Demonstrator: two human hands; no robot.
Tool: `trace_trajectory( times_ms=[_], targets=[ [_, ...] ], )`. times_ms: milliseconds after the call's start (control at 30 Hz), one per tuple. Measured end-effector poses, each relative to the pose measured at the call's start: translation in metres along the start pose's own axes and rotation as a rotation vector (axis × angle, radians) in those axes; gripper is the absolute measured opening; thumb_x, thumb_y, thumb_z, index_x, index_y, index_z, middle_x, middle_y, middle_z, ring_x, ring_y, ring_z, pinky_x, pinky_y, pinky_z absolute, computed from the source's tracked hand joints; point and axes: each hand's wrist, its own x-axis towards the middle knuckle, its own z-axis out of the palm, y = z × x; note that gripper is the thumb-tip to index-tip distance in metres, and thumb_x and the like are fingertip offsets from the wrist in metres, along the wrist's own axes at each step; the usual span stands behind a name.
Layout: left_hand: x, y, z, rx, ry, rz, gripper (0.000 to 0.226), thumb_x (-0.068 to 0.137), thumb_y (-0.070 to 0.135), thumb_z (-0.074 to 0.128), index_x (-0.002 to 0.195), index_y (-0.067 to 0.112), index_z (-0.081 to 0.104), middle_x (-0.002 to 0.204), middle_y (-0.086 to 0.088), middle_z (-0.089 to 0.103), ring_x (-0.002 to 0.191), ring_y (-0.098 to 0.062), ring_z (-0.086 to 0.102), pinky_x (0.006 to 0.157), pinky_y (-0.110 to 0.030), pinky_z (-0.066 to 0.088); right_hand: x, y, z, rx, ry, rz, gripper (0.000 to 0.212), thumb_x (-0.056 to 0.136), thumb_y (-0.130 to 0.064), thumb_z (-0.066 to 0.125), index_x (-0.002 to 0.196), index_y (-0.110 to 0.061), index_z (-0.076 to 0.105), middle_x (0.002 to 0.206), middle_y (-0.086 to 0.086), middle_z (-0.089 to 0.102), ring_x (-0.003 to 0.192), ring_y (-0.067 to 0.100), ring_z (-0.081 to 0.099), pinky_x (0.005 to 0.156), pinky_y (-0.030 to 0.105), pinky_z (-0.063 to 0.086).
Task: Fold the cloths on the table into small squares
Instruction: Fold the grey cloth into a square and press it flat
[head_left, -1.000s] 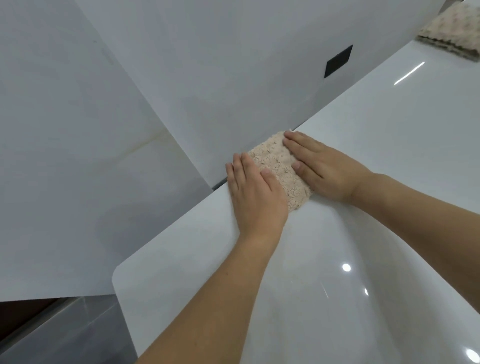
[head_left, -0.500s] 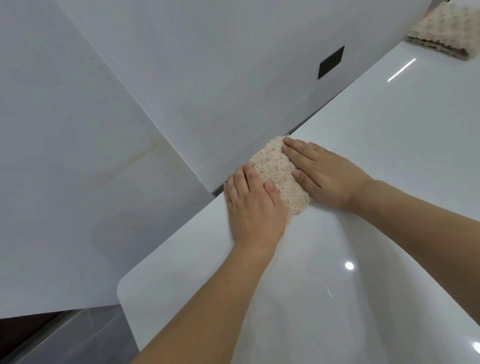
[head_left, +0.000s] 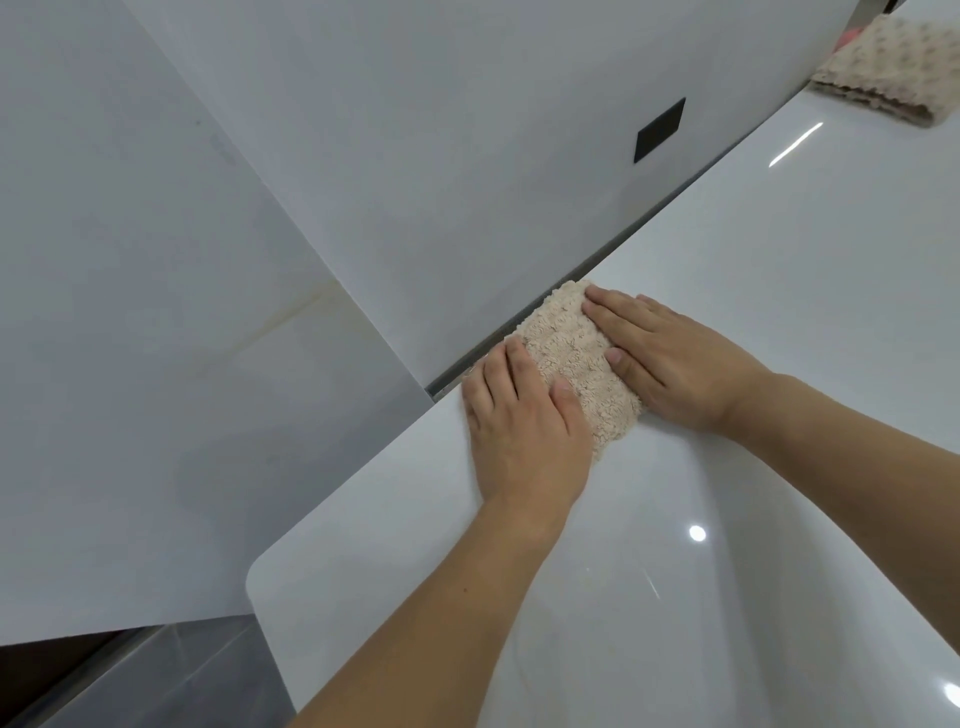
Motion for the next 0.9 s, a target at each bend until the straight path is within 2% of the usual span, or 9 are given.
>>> trace_trajectory(
  times_ms=[100, 133, 200, 300, 400, 467, 533, 733, 900],
  targets=[
    [0.004, -0.005, -0.004, -0.006, 0.007, 0.044, 0.065, 0.096, 0.043, 0.027, 0.143, 0.002, 0.043, 0.144, -0.014, 0.046, 0.132, -0.033, 0.039, 0.113, -0.049, 0.03, -0.007, -0.008, 0.005, 0.048, 0.146, 0.082, 0.063, 0.099, -0.044, 0.016, 0.151, -0.012, 0.026, 0.16, 0.005, 0.02, 0.147, 0.02, 0.019, 0.121, 0.038, 0.015],
    [0.01, -0.01, -0.008, -0.054, 0.02, 0.077, 0.063, 0.096, 0.043, 0.028, 0.139, 0.002, 0.047, 0.141, -0.014, 0.049, 0.129, -0.033, 0.042, 0.112, -0.048, 0.032, -0.011, -0.017, 0.008, 0.127, 0.268, 0.172, 0.06, 0.1, -0.04, 0.021, 0.15, -0.009, 0.029, 0.159, 0.007, 0.021, 0.147, 0.021, 0.019, 0.121, 0.035, 0.014],
    [0.034, -0.024, -0.019, -0.292, -0.012, 0.131, 0.058, 0.097, 0.042, 0.03, 0.135, 0.004, 0.052, 0.136, -0.011, 0.053, 0.126, -0.029, 0.045, 0.111, -0.04, 0.033, -0.017, -0.045, 0.013, 0.388, 0.539, 0.445, 0.055, 0.101, -0.033, 0.028, 0.15, -0.009, 0.028, 0.16, 0.004, 0.019, 0.148, 0.016, 0.014, 0.119, 0.024, 0.007],
    [0.079, -0.041, -0.034, -0.682, -0.338, 0.2, 0.047, 0.101, 0.036, 0.037, 0.141, 0.014, 0.049, 0.145, 0.002, 0.048, 0.136, -0.008, 0.04, 0.117, -0.029, 0.028, -0.014, -0.09, 0.02, 0.701, 0.739, 0.722, 0.057, 0.101, -0.031, 0.026, 0.153, -0.012, 0.017, 0.162, -0.001, 0.008, 0.148, 0.006, 0.003, 0.117, 0.018, 0.001],
    [0.106, -0.037, -0.036, -0.852, -0.6, 0.165, 0.05, 0.099, 0.039, 0.04, 0.144, 0.02, 0.048, 0.148, 0.005, 0.049, 0.137, -0.002, 0.042, 0.119, -0.032, 0.028, -0.002, -0.114, 0.029, 0.767, 0.852, 0.804, 0.06, 0.099, -0.034, 0.023, 0.154, -0.012, 0.013, 0.162, -0.001, 0.003, 0.148, 0.006, -0.001, 0.121, 0.028, 0.002],
    [0.112, -0.032, -0.033, -0.876, -0.652, 0.155, 0.054, 0.097, 0.039, 0.039, 0.144, 0.014, 0.048, 0.146, 0.002, 0.052, 0.134, -0.005, 0.046, 0.118, -0.032, 0.031, 0.006, -0.12, 0.031, 0.752, 0.899, 0.86, 0.061, 0.098, -0.034, 0.021, 0.153, -0.01, 0.012, 0.162, 0.0, 0.002, 0.148, 0.009, -0.002, 0.122, 0.037, 0.004],
    [0.114, -0.029, -0.03, -0.878, -0.675, 0.171, 0.051, 0.1, 0.034, 0.037, 0.144, 0.011, 0.049, 0.145, 0.001, 0.053, 0.134, -0.006, 0.047, 0.118, -0.031, 0.031, 0.011, -0.121, 0.032, 0.703, 0.907, 0.895, 0.061, 0.098, -0.033, 0.02, 0.153, -0.008, 0.013, 0.162, 0.003, 0.003, 0.149, 0.012, -0.002, 0.121, 0.039, 0.004],
    [0.116, -0.033, -0.026, -0.928, -0.698, 0.207, 0.047, 0.106, 0.029, 0.033, 0.147, 0.009, 0.044, 0.151, 0.001, 0.047, 0.137, -0.004, 0.042, 0.117, -0.023, 0.03, 0.015, -0.119, 0.034, 0.562, 0.823, 0.933, 0.063, 0.098, -0.035, 0.016, 0.153, -0.007, 0.01, 0.163, 0.004, 0.0, 0.149, 0.013, -0.005, 0.12, 0.03, -0.006],
    [0.116, -0.034, -0.026, -0.896, -0.74, 0.263, 0.043, 0.108, 0.024, 0.032, 0.148, 0.011, 0.041, 0.154, 0.003, 0.042, 0.141, -0.002, 0.037, 0.12, -0.026, 0.024, 0.02, -0.12, 0.036, 0.49, 0.779, 0.982, 0.064, 0.098, -0.039, 0.012, 0.154, -0.008, 0.006, 0.163, 0.003, -0.004, 0.149, 0.013, -0.008, 0.121, 0.033, -0.006]
  ],
)
